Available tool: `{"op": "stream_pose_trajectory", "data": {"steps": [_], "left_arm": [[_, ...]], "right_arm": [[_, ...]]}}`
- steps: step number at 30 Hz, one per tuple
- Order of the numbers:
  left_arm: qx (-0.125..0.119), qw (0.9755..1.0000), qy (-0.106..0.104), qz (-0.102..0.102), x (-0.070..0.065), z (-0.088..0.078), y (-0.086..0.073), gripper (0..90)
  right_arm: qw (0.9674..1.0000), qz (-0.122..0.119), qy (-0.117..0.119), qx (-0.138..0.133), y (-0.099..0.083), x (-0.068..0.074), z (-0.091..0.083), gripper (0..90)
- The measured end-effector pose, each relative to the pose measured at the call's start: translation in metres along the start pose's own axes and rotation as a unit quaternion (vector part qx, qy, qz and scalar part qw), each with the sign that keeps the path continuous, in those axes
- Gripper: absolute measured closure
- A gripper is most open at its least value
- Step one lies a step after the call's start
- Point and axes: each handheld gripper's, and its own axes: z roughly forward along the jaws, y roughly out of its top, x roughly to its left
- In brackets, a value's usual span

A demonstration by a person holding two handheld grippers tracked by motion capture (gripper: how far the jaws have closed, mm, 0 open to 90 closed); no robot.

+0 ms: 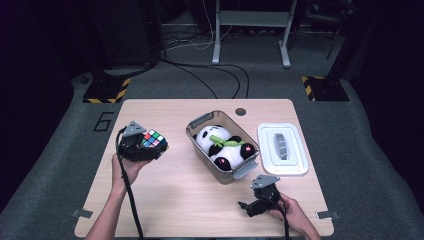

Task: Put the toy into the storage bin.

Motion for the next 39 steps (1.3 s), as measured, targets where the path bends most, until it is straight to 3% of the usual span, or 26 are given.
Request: {"op": "stream_pose_trajectory", "data": {"steps": [4,11,19,22,24,39], "left_arm": [[0.002,0.9997,-0.007,0.021,-0.014,0.004,0.010,33.4],[0.004,0.9996,-0.022,0.020,-0.027,0.019,0.025,33.5],[-0.007,0.9988,-0.040,0.027,-0.052,0.035,0.045,33.5],[-0.006,0.9980,-0.051,0.037,-0.063,0.041,0.050,33.4],[-0.006,0.9975,-0.056,0.041,-0.069,0.046,0.054,33.4],[0.000,0.9946,-0.091,0.051,-0.114,0.081,0.069,33.4]], "right_arm": [[1.0000,0.001,0.000,0.000,0.000,0.000,0.000,0.0],[1.0000,-0.006,0.003,0.000,-0.008,-0.003,-0.008,0.0],[0.9998,0.014,-0.017,0.000,-0.022,-0.014,-0.023,0.0],[0.9996,0.009,-0.028,-0.003,-0.022,-0.013,-0.022,0.0],[0.9995,0.020,-0.025,-0.001,-0.021,-0.014,-0.022,0.0],[0.9995,0.020,-0.022,-0.006,-0.021,-0.014,-0.022,2.7]]}}
